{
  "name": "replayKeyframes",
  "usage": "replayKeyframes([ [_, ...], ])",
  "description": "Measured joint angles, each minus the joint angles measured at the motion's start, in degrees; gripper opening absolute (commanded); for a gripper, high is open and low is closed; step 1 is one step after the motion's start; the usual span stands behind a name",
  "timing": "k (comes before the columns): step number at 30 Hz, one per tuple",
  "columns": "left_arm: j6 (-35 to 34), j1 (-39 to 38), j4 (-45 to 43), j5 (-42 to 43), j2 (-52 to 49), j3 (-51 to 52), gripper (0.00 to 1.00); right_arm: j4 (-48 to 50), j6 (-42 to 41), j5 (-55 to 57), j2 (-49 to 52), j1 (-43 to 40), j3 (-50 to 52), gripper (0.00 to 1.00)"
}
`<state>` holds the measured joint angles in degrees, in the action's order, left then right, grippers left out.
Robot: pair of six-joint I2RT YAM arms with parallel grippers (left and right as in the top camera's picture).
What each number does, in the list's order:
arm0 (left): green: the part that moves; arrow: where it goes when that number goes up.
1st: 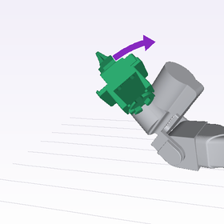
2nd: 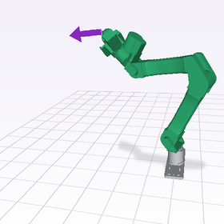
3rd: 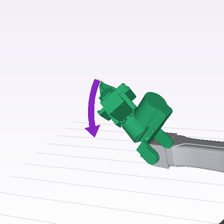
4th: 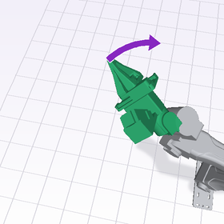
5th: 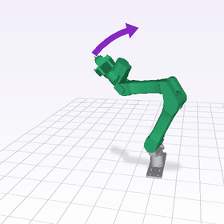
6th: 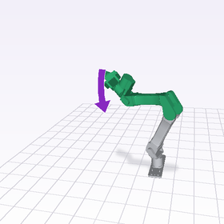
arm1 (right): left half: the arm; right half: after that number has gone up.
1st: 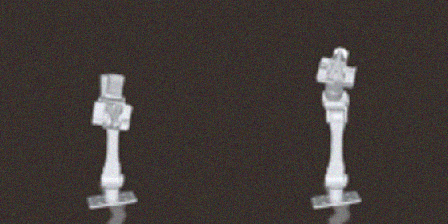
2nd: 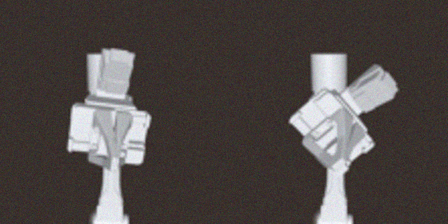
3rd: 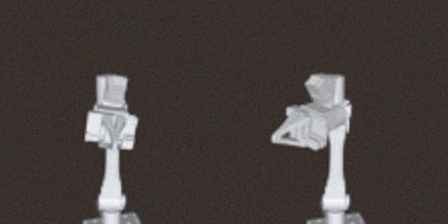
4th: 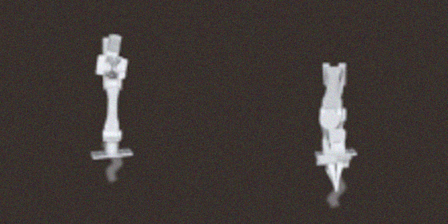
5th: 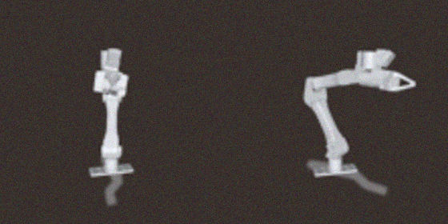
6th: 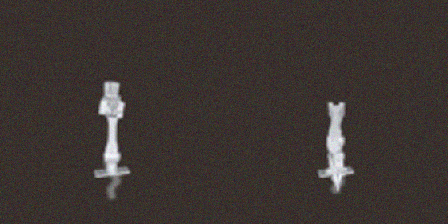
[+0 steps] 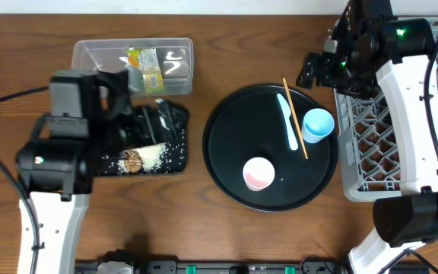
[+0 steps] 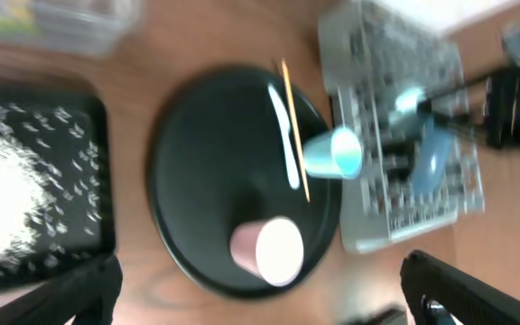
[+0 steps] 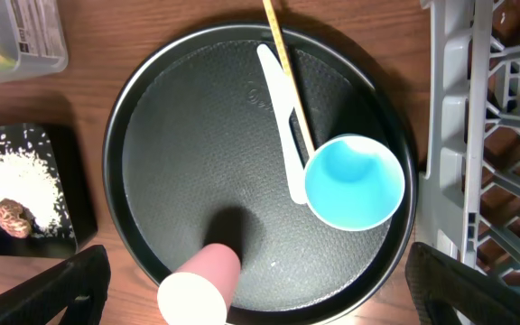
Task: Sort waste into correct bins and load items into the dishwasher rack
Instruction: 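Move the left gripper back to the pink cup on the round tray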
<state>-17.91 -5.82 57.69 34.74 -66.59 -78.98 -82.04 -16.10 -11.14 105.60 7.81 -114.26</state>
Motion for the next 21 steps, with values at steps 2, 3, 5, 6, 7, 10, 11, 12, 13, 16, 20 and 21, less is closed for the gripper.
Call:
replayKeyframes([
  [2,-0.5,-4.2,2.1,-2.7,-0.1,0.0,0.99,0.0,0.0,0.0,0.0,0.0,0.0,0.99],
  [3,-1.2,-6.1,3.0,-4.3,-0.2,0.0,0.98,0.0,0.0,0.0,0.0,0.0,0.0,0.99],
  [5,-3.2,-10.1,3.8,-7.8,-0.3,0.4,0.98,0.0,0.0,0.0,0.0,0.0,0.0,0.99],
  [6,-4.0,-11.7,3.8,-9.3,-0.4,0.8,0.98,0.0,0.0,0.0,0.0,0.0,0.0,0.99],
  [7,-5.2,-14.0,3.8,-11.1,-0.6,1.1,0.98,0.0,0.0,0.0,0.0,0.0,0.0,0.99],
  [10,-8.1,-19.4,3.8,-16.3,-2.1,2.2,0.98,0.0,0.0,0.0,0.0,0.0,0.0,0.99],
  [11,-9.0,-21.7,3.8,-17.9,-2.9,2.5,0.98,0.0,0.0,0.0,0.0,0.0,0.0,0.99],
  [12,-9.7,-23.3,3.8,-19.4,-3.7,2.8,0.98,0.0,0.0,0.0,0.0,0.0,0.0,0.99],
  [13,-10.7,-25.0,3.8,-20.9,-4.8,3.1,0.98,0.0,0.0,0.0,0.0,0.0,0.0,0.99],
  [16,-13.5,-28.8,3.2,-23.9,-8.7,4.2,0.98,0.0,0.0,0.0,0.0,0.0,0.0,0.99],
  [20,-15.3,-31.6,2.1,-25.8,-15.4,4.5,0.98,0.0,0.0,0.0,0.0,0.0,0.0,0.99],
  [21,-15.4,-31.9,2.0,-26.1,-16.6,4.5,0.98,0.0,0.0,0.0,0.0,0.0,0.0,0.99],
])
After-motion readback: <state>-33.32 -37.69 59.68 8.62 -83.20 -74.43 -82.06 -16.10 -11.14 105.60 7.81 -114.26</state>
